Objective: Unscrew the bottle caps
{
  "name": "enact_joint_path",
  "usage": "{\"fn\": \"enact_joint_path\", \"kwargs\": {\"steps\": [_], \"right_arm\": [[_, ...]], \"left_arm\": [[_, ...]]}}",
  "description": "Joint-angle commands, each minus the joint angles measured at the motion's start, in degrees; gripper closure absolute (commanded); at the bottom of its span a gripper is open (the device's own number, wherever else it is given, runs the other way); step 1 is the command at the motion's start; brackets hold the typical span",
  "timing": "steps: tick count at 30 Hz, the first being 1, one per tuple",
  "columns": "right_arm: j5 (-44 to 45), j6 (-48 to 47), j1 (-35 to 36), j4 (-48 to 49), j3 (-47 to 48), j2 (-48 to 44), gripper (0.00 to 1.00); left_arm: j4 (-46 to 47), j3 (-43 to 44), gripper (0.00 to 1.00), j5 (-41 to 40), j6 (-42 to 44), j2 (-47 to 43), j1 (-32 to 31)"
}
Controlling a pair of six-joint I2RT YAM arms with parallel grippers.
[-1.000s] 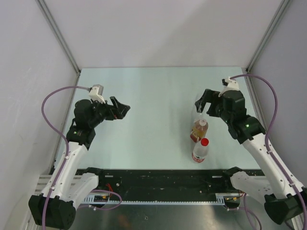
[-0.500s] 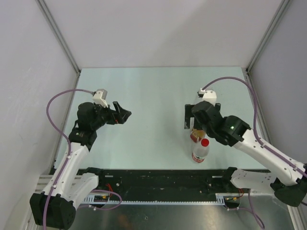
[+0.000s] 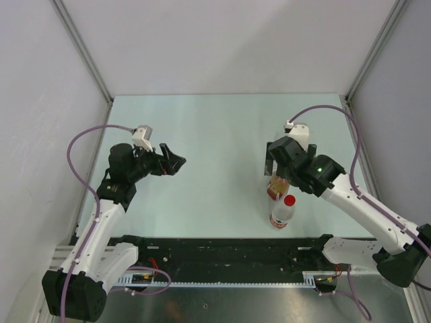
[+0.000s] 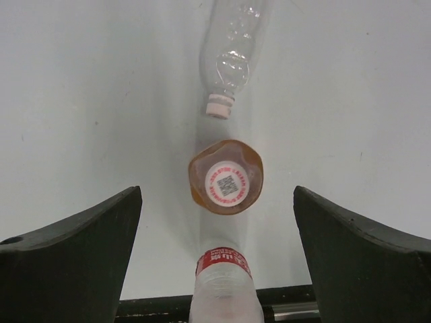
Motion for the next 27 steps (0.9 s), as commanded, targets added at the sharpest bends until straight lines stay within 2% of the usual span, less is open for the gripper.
{"fn": "enact_joint_path", "kwargs": {"steps": [1, 8, 15, 25, 27], "right_arm": [[-5.0, -3.2, -4.0, 3.8, 1.2, -3.9, 0.02], [-11.4, -4.7, -8.3, 5.8, -0.6, -5.9, 0.02], [-12.3, -5.1, -9.1, 5.9, -2.8, -3.5, 0.05], [-14.1, -6.6, -11.7, 10.2, -5.6, 0.9, 0.21], [-15.2, -6.9, -12.4, 11.4, -5.7, 1.5, 0.29]], "left_arm": [[0.6, -0.1, 0.01, 1.6, 1.0, -0.6, 0.5], [0.4, -0.2, 0.01, 1.4, 1.1, -0.6, 0.5], [0.3, -0.2, 0.01, 1.1, 1.0, -0.2, 0.6], [0.0, -0.2, 0.01, 0.9, 1.2, -0.2, 0.6], [0.0, -0.2, 0.01, 0.9, 1.1, 0.0, 0.6]]}}
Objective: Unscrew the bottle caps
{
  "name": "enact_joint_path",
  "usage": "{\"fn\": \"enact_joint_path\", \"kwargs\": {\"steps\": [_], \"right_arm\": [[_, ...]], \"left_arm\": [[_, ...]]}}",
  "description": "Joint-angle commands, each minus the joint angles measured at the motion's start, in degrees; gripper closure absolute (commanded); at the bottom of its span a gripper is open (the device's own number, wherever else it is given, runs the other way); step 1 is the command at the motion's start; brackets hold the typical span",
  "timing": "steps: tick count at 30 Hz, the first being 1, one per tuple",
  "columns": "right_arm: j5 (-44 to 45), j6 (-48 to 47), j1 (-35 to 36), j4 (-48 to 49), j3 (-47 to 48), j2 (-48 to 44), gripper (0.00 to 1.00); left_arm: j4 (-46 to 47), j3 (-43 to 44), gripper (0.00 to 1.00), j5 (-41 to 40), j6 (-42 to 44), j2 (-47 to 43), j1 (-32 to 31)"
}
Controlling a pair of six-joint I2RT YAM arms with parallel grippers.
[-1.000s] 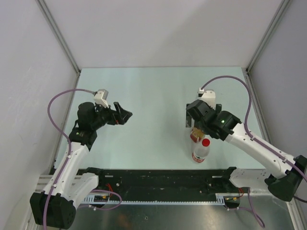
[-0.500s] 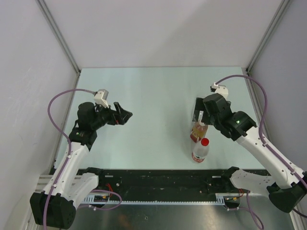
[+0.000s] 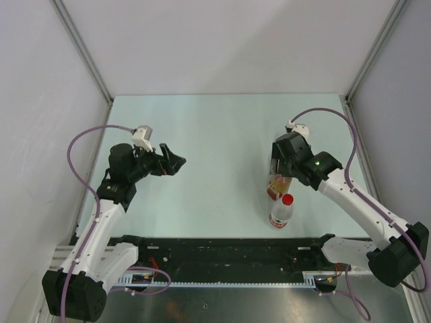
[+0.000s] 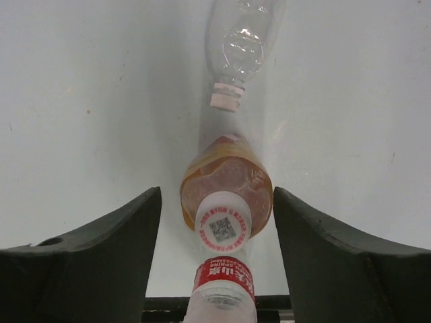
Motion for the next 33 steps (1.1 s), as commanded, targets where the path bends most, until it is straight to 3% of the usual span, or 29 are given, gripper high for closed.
{"fn": "enact_joint_path", "kwargs": {"steps": [1, 7, 13, 21, 33], "right_arm": [[-2.2, -1.4, -1.5, 4.7, -0.3, 1.2, 0.35], [-3.1, -1.8, -2.2, 5.4, -0.4, 2.0, 0.78], [-5.6, -2.1, -3.5, 5.6, 0.0, -0.7, 0.94], [-15.4, -4.3, -6.2, 7.2, 2.9, -4.8, 1.00], [-44.8, -6.6, -9.2, 15.3, 6.4, -3.4, 1.00]], "left_arm": [[0.1, 0.0, 0.01, 0.7, 1.1, 0.1, 0.5], [-0.1, 0.0, 0.00, 0.6, 1.1, 0.5, 0.6], [-0.3, 0.2, 0.01, 0.7, 1.1, 1.0, 0.5], [-0.2, 1.9, 0.01, 3.2, 1.9, 0.9, 0.5], [-0.2, 7.0, 0.01, 16.8, 4.6, -0.7, 0.5]]}}
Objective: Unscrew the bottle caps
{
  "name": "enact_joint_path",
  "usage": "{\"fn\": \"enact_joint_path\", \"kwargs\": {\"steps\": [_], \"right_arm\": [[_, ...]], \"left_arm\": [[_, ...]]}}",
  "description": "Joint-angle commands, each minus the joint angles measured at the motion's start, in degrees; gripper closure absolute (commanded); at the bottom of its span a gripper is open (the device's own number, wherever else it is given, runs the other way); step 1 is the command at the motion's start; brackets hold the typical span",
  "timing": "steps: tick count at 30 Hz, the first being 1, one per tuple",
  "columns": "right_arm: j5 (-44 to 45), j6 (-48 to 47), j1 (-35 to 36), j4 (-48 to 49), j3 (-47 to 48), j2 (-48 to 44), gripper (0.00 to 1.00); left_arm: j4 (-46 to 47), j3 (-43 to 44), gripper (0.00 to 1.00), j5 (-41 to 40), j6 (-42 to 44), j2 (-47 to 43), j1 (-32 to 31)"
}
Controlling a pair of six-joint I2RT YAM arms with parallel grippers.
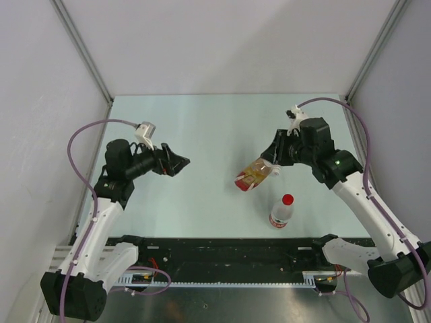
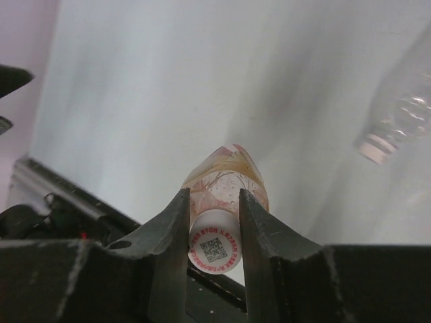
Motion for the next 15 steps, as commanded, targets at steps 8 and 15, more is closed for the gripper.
{"fn": "enact_joint_path", "kwargs": {"steps": [8, 15], "right_arm": [[-32.8, 0.8, -3.3, 11.7, 2.9, 2.5, 1.00], [-42.5, 6.9, -5.1, 17.4, 2.9, 3.0, 1.00]], "left_arm": [[0.8, 5.8, 0.00, 22.9, 4.1, -0.5, -1.6], [0.8, 7.2, 0.00, 24.2, 7.9, 1.1, -11.6]]}}
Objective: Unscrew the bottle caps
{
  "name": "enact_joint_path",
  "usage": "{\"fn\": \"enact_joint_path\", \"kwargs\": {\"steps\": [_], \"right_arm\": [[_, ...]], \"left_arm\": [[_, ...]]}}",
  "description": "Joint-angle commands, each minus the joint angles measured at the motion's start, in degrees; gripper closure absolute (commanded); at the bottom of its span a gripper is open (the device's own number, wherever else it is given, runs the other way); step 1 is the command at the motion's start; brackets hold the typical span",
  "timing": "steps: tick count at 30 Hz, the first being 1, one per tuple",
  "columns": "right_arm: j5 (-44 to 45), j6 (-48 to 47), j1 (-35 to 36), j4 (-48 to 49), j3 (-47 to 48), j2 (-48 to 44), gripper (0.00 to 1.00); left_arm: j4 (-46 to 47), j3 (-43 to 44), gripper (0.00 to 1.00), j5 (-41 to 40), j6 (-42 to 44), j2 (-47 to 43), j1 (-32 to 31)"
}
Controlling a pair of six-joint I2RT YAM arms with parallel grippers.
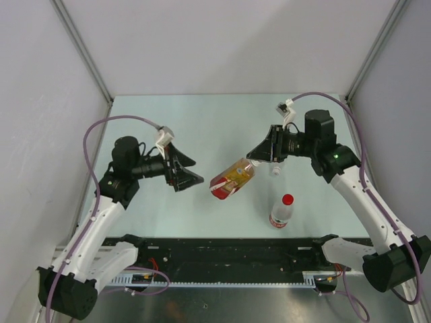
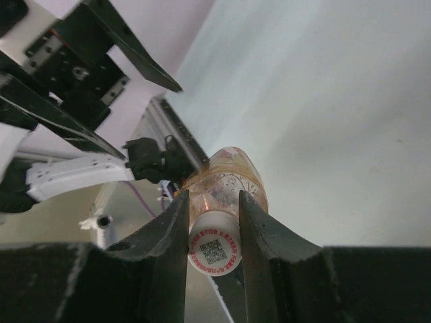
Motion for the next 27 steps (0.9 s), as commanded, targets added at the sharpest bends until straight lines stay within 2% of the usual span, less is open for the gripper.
{"fn": "enact_joint_path", "kwargs": {"steps": [1, 15, 23, 27], "right_arm": [[-9.9, 5.1, -1.1, 6.6, 2.7, 0.0, 1.00], [-11.5, 7.0, -2.4, 4.5, 2.7, 0.3, 1.00], [-12.6, 8.7, -3.2, 5.2, 2.7, -0.5, 1.00], [-12.7, 9.4, -3.3, 5.5, 2.7, -0.8, 1.00]], "left_arm": [[0.6, 3.3, 0.01, 2.8, 4.1, 1.3, -6.4], [0.9, 5.5, 0.01, -3.6, 6.5, 10.6, -19.5], [2.5, 3.5, 0.01, -6.2, 6.8, 12.2, -21.6], [4.0, 2.4, 0.08, -5.7, 6.1, 13.3, -22.2]]}}
